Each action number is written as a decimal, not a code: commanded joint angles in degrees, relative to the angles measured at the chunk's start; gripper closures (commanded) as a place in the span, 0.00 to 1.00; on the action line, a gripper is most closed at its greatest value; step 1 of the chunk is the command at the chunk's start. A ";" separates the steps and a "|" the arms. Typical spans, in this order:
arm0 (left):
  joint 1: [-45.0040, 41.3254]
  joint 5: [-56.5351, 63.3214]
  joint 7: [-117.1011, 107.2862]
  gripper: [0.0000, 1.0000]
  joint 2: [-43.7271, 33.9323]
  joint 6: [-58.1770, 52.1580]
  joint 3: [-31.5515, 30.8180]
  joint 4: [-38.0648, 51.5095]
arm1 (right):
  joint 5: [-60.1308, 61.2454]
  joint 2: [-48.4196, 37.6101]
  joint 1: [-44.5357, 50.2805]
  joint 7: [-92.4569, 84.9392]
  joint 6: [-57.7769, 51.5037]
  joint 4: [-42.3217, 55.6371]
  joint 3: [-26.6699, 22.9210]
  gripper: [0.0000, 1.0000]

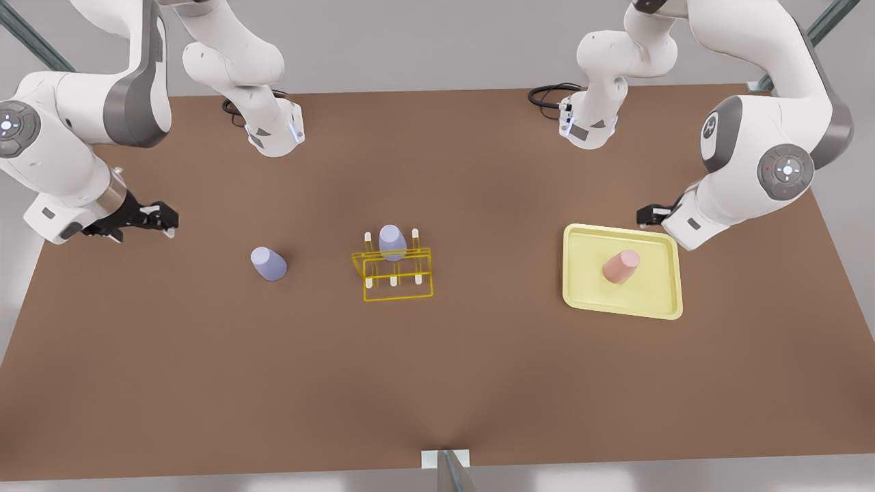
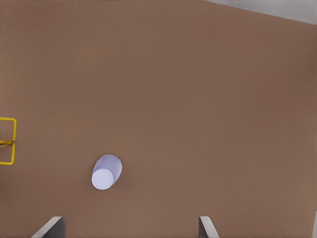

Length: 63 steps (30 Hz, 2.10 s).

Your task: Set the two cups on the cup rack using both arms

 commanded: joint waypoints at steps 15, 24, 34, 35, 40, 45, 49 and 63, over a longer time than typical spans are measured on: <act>1.24 -3.23 9.56 0.00 5.21 50.18 4.76 -38.30 | 1.50 8.49 9.07 8.41 40.77 -24.40 0.40 0.03; 1.68 -3.23 9.56 0.00 9.34 51.85 6.35 -39.52 | 3.52 3.04 6.70 8.33 47.61 -41.53 0.05 0.02; 1.59 -3.23 9.56 0.00 10.84 54.67 6.35 -42.78 | 3.61 3.48 5.73 8.41 59.22 -52.96 0.05 0.02; 1.59 -3.32 9.56 0.11 10.84 54.67 6.35 -42.78 | 3.61 4.44 5.64 8.41 59.31 -52.96 -0.04 0.02; 1.24 -3.23 9.56 0.15 10.93 54.49 6.35 -42.78 | 3.52 8.49 4.77 8.24 61.60 -52.88 0.05 0.02; 0.89 -3.23 9.29 0.13 11.45 54.23 6.35 -42.51 | 3.43 11.30 3.80 7.97 64.14 -52.88 0.05 0.02; 0.89 -3.23 9.29 0.13 11.89 54.40 6.35 -42.51 | 3.43 11.91 3.89 7.80 64.41 -52.88 0.05 0.02; 0.27 -3.32 7.89 0.13 10.49 51.42 6.43 -41.46 | 3.35 11.65 4.15 7.45 64.23 -52.44 0.40 0.20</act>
